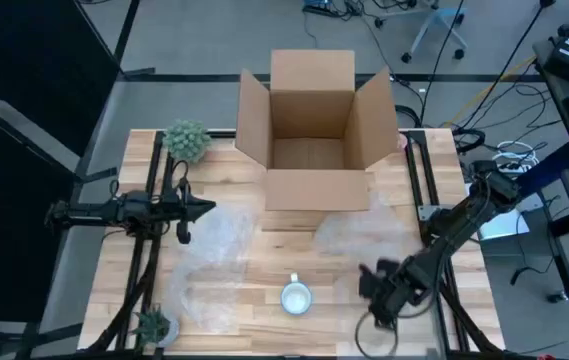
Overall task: Wrap mug
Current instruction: Put the yellow mug on the bubble wrap
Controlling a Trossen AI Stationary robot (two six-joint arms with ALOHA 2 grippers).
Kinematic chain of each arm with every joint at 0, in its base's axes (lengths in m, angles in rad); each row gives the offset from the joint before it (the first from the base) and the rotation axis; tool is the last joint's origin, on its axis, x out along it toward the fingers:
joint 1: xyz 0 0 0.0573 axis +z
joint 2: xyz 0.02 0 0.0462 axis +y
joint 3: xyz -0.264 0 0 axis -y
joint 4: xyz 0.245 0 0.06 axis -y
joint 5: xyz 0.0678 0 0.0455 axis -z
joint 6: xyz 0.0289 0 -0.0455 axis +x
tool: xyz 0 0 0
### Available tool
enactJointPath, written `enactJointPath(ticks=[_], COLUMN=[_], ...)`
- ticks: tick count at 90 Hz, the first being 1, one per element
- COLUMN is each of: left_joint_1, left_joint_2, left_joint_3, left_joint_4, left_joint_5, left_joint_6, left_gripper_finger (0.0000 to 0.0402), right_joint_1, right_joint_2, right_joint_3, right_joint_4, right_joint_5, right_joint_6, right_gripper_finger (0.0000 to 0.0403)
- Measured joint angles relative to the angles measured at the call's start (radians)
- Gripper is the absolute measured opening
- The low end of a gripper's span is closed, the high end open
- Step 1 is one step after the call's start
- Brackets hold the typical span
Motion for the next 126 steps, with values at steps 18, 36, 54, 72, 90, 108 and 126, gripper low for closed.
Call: enactJointPath(ticks=[18,36,54,72,90,108,126], left_joint_1=[0.000,0.000,0.000,0.000,0.000,0.000,0.000], left_joint_2=[0.000,0.000,0.000,0.000,0.000,0.000,0.000], left_joint_3=[0.000,0.000,0.000,0.000,0.000,0.000,0.000], left_joint_4=[0.003,0.005,0.003,0.005,0.003,0.003,0.003], left_joint_5=[-0.017,-0.025,-0.025,-0.025,-0.025,-0.025,-0.026], left_joint_6=[0.000,0.000,0.000,0.000,0.000,0.000,0.000], left_gripper_finger=[0.0000,0.0000,0.0000,0.0000,0.0000,0.0000,0.0000], right_joint_1=[-0.020,-0.053,-0.182,-0.269,-0.290,-0.341,-0.324], right_joint_2=[-0.013,-0.017,-0.017,-0.028,-0.041,-0.042,-0.097], right_joint_3=[0.149,0.157,-0.055,-0.136,-0.140,-0.141,-0.041], right_joint_4=[-0.210,-0.424,-0.207,-0.313,-0.550,-0.546,-0.495], right_joint_5=[-0.066,0.308,0.324,0.342,0.334,0.479,0.345], right_joint_6=[-0.005,-0.084,-0.155,-0.066,0.040,-0.032,-0.197], right_gripper_finger=[0.0002,0.0003,0.0003,0.0004,0.0004,0.0004,0.0004])
